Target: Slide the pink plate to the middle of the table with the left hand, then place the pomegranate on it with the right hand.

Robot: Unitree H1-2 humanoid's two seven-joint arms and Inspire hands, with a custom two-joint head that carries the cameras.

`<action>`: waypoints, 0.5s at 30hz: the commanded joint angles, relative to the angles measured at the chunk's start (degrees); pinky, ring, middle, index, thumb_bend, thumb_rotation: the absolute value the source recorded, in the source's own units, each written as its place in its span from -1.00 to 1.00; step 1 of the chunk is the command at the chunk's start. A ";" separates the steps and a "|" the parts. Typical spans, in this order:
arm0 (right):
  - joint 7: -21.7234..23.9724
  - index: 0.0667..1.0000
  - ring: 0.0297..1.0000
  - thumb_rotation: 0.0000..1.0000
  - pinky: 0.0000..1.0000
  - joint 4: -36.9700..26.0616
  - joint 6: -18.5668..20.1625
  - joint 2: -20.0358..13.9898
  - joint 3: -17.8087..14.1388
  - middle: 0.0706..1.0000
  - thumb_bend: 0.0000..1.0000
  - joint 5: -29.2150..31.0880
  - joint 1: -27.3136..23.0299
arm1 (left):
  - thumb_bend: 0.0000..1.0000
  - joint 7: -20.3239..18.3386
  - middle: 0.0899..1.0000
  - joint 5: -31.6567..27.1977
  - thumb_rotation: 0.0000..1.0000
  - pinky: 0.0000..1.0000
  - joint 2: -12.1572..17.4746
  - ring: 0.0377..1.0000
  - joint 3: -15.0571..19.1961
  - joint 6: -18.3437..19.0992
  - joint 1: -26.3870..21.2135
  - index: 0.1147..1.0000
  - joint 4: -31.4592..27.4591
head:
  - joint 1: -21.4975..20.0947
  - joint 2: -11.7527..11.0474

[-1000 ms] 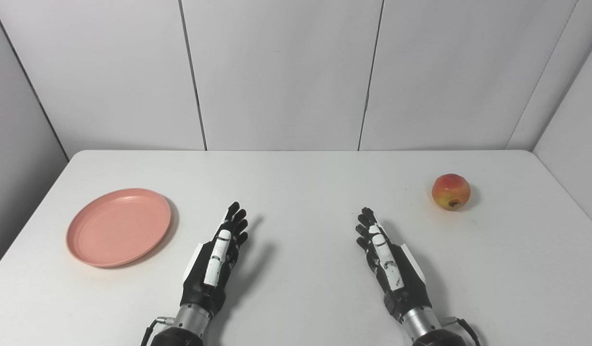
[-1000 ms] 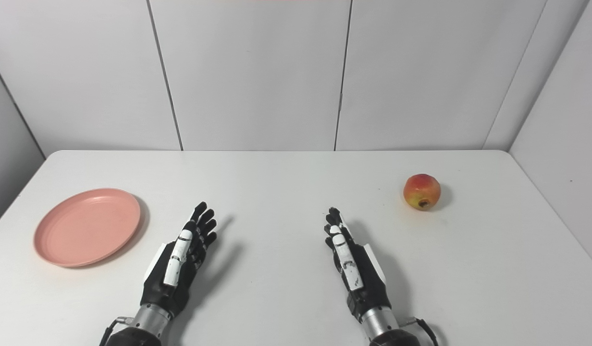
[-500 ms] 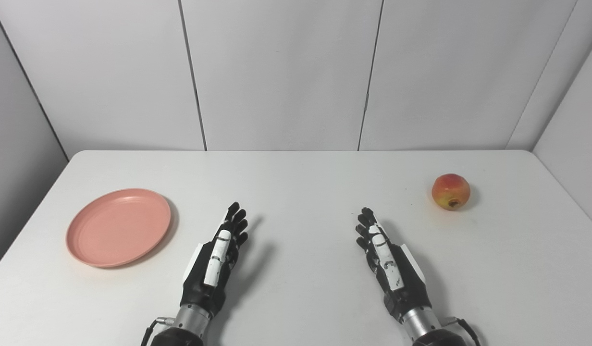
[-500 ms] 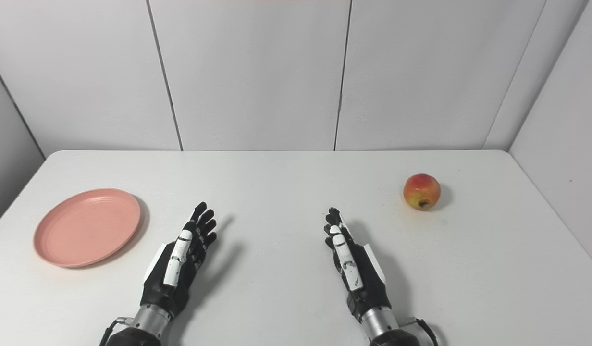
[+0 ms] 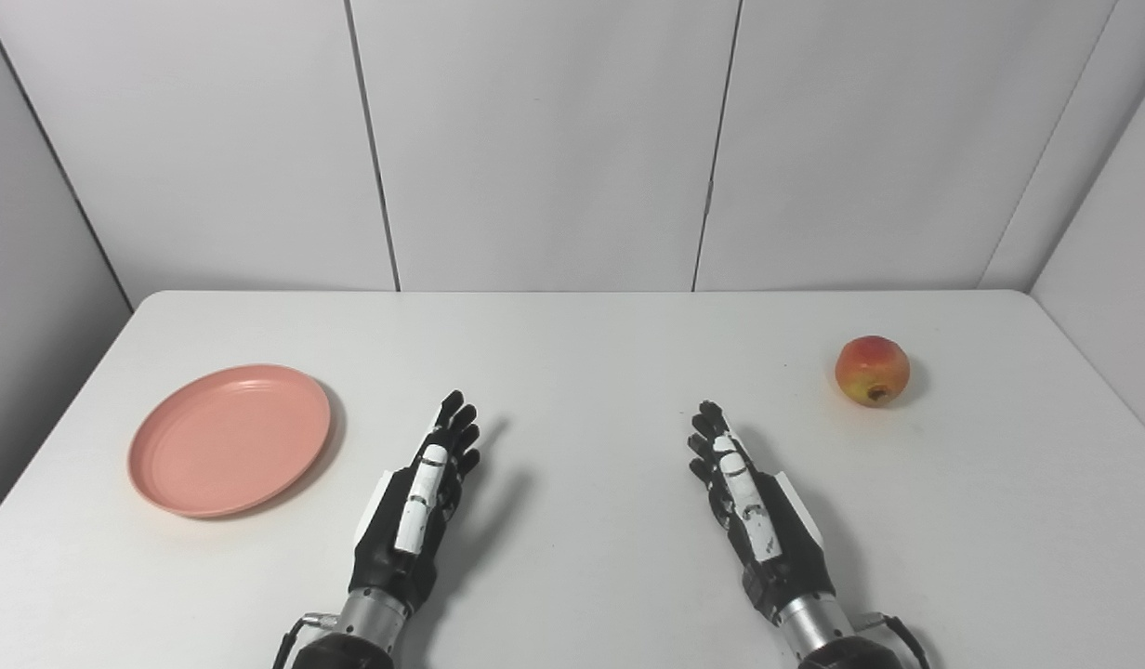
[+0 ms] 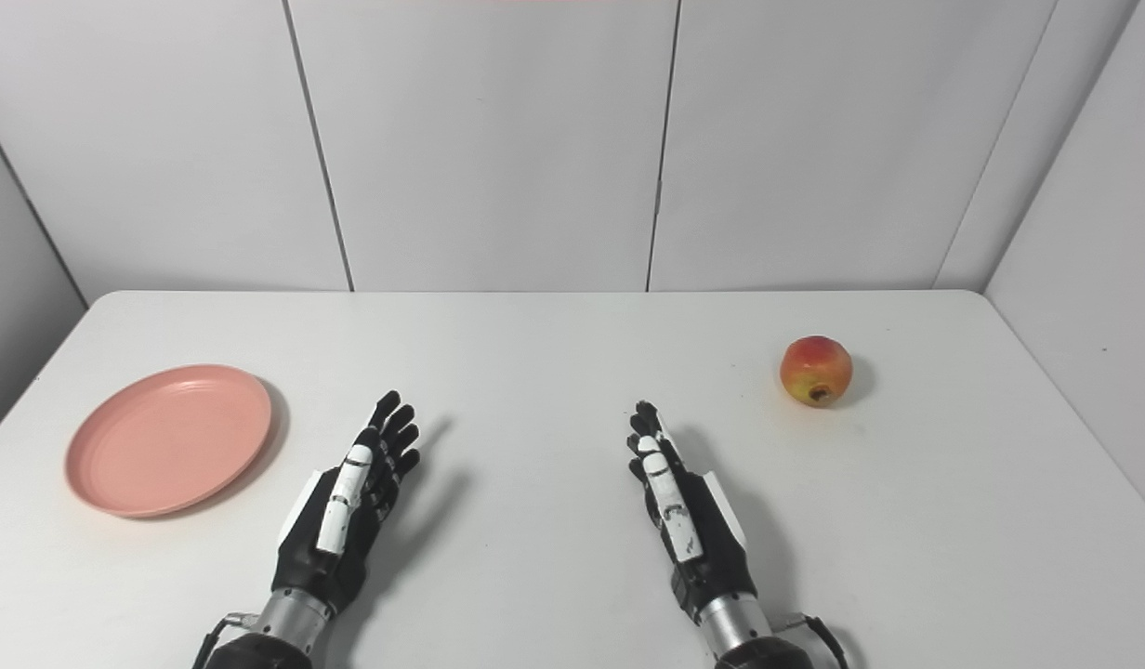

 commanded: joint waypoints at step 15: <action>2.70 1.00 1.00 1.00 1.00 -1.73 -1.50 -3.16 -1.67 1.00 -0.63 3.12 0.52 | -0.25 3.32 1.00 4.27 1.00 1.00 -4.15 1.00 -2.26 -0.32 0.47 1.00 3.99 | 12.27 -3.76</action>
